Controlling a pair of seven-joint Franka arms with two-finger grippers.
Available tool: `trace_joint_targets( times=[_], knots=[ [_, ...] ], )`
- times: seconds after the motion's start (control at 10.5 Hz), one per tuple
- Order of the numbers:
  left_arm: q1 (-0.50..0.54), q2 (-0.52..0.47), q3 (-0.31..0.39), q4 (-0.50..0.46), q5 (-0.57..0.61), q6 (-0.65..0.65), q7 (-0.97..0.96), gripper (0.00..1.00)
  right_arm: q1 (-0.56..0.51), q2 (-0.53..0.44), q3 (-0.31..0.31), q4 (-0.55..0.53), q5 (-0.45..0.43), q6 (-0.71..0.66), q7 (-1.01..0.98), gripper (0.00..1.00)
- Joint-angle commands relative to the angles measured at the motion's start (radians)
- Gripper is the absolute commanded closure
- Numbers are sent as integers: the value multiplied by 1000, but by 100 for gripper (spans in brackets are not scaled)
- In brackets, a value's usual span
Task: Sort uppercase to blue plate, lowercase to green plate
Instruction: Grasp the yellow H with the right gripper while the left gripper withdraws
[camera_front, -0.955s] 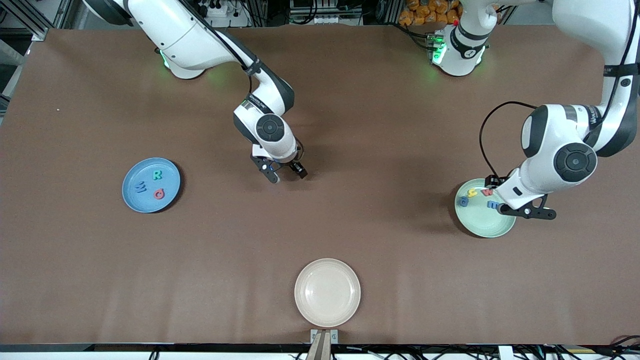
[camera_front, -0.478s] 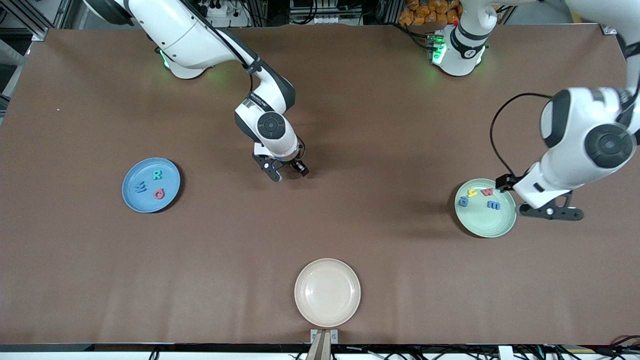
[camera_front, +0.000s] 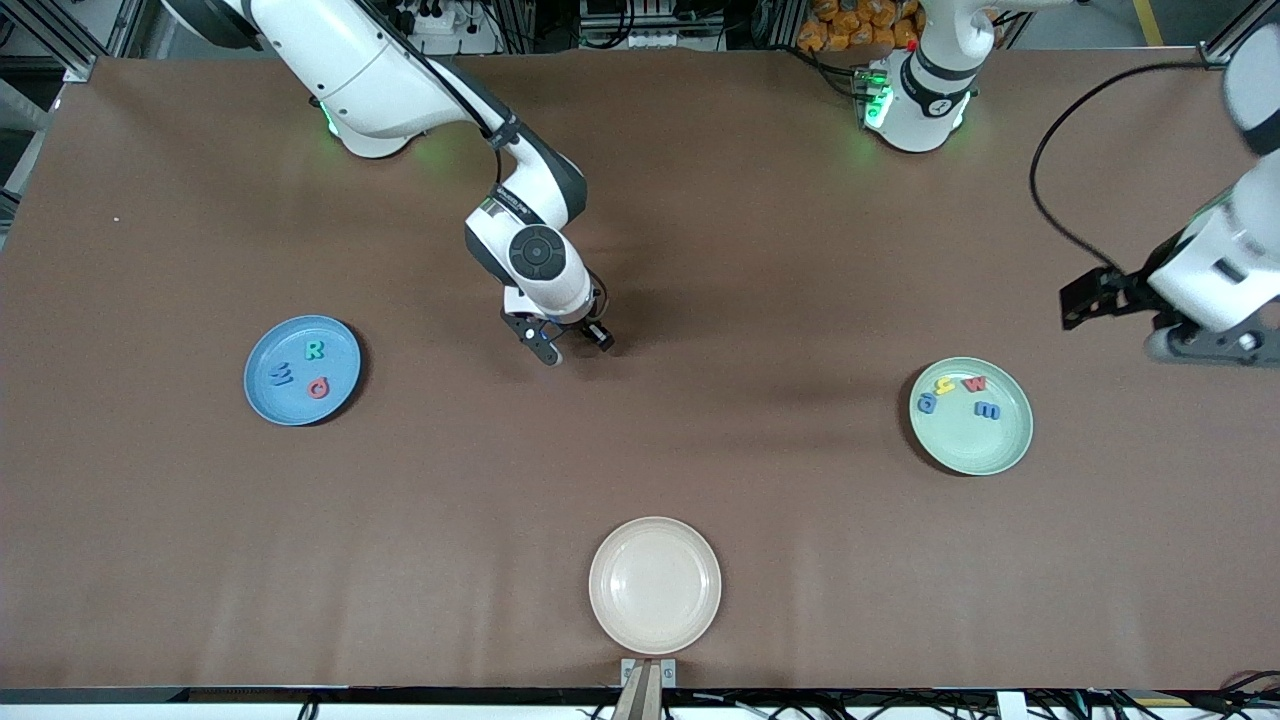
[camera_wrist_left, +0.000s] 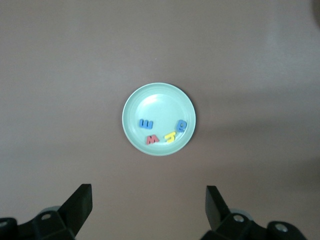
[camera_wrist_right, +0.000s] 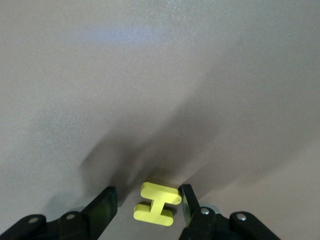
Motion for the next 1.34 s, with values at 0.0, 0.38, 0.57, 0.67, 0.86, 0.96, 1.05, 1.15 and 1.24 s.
trace_joint_targets(
  times=[0.0,0.38,0.57,0.67,0.86,0.96,1.05,1.15,1.24],
  knots=[
    [3,-9,52,85,-39,-121,27,0,-33,-19,10,-50,-11,2,-28,43],
    [8,-109,55,57,-69,-143,21,0,-33,-19,10,-53,-13,2,-29,54],
    [8,-118,63,56,-70,-152,21,0,-33,-18,11,-53,-11,4,-29,54],
    [10,-126,63,56,-70,-163,21,0,-32,-18,11,-53,-13,4,-29,57],
    [52,-114,63,60,-76,-160,15,0,-32,-18,11,-53,-13,4,-31,65],
    [59,-106,58,62,-95,-158,15,0,-32,-18,11,-53,-11,4,-44,68],
    [57,-103,57,63,-89,-155,12,0,-32,-18,11,-53,-11,4,-49,68],
    [56,-83,55,62,-89,-152,13,0,-32,-18,11,-53,-11,4,-49,68],
    [48,-78,55,63,-86,-151,15,0,-32,-18,11,-53,-11,4,-49,69]
  ],
)
